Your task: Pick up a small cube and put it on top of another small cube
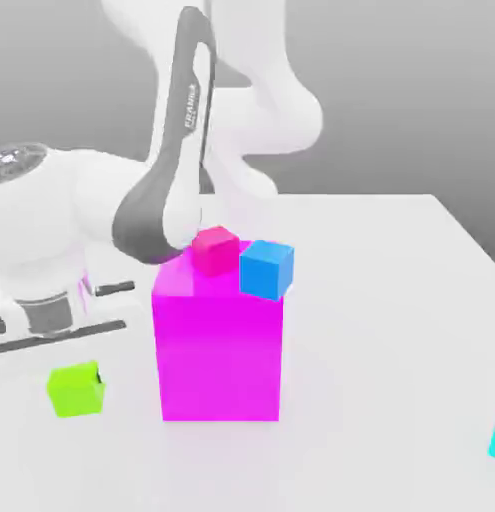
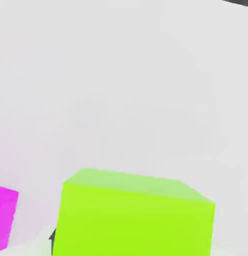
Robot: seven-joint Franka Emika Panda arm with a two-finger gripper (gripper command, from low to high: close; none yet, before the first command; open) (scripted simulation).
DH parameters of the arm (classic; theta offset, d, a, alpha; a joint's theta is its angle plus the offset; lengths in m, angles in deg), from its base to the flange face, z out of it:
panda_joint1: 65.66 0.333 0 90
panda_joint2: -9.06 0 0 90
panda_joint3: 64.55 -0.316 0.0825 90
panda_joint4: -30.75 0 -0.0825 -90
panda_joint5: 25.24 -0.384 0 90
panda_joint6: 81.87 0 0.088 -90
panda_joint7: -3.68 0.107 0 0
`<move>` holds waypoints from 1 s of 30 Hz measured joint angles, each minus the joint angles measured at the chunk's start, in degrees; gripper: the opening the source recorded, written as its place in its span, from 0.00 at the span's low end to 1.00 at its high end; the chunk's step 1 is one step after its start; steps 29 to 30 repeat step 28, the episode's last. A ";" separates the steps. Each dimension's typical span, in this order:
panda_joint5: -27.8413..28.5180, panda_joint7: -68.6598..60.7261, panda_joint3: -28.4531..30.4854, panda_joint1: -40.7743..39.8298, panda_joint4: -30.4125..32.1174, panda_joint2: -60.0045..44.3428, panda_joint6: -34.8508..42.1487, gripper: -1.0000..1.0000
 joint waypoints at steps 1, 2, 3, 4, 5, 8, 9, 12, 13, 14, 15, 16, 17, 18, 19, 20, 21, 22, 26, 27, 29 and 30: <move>0.56 -0.91 -1.57 1.48 -0.78 -0.17 0.44 0.00; 1.05 -2.05 -3.14 2.88 -1.39 -0.30 0.66 0.00; 1.49 -3.33 -4.70 4.24 -1.90 -0.39 0.73 0.00; 1.91 -4.69 -6.25 5.58 -2.35 -0.47 0.72 0.00; 2.32 -6.07 -7.80 6.90 -2.77 -0.54 0.67 0.00; 3.52 -10.20 -12.23 10.92 -3.94 -0.77 0.46 0.00; 3.91 -11.61 -13.74 12.20 -4.32 -0.85 0.38 0.00; 5.16 -15.74 -18.28 16.05 -5.45 -1.12 0.14 0.00; 5.60 -17.12 -19.81 17.35 -5.84 -1.22 0.06 0.00; 6.06 -18.50 -21.36 18.65 -6.23 -1.33 -0.01 0.00; 6.52 -19.90 -22.91 19.99 -6.63 -1.45 -0.09 0.00; 7.00 -21.32 -24.48 21.36 -7.04 -1.59 -0.16 0.00; 7.50 -22.76 -26.09 22.75 -7.47 -1.73 -0.24 0.00; 8.03 -24.21 -27.74 24.19 -7.92 -1.90 -0.30 0.00; 8.43 -25.71 -29.18 25.36 -8.21 -2.01 -0.59 0.00; 8.61 -27.03 -30.07 25.93 -8.21 -2.35 -1.61 0.00; 8.93 -27.54 -30.42 26.31 -8.27 -3.51 -3.07 0.00; 9.32 -27.64 -30.47 26.59 -8.35 -5.10 -4.76 0.00; 10.40 -27.18 -29.97 27.15 -8.57 -10.04 -9.54 1.00; 10.40 -27.18 -29.97 27.15 -8.57 -10.04 -9.54 1.00; 10.40 -27.18 -29.97 27.15 -8.57 -10.04 -9.54 1.00; 10.40 -27.18 -29.97 27.15 -8.57 -10.04 -9.54 1.00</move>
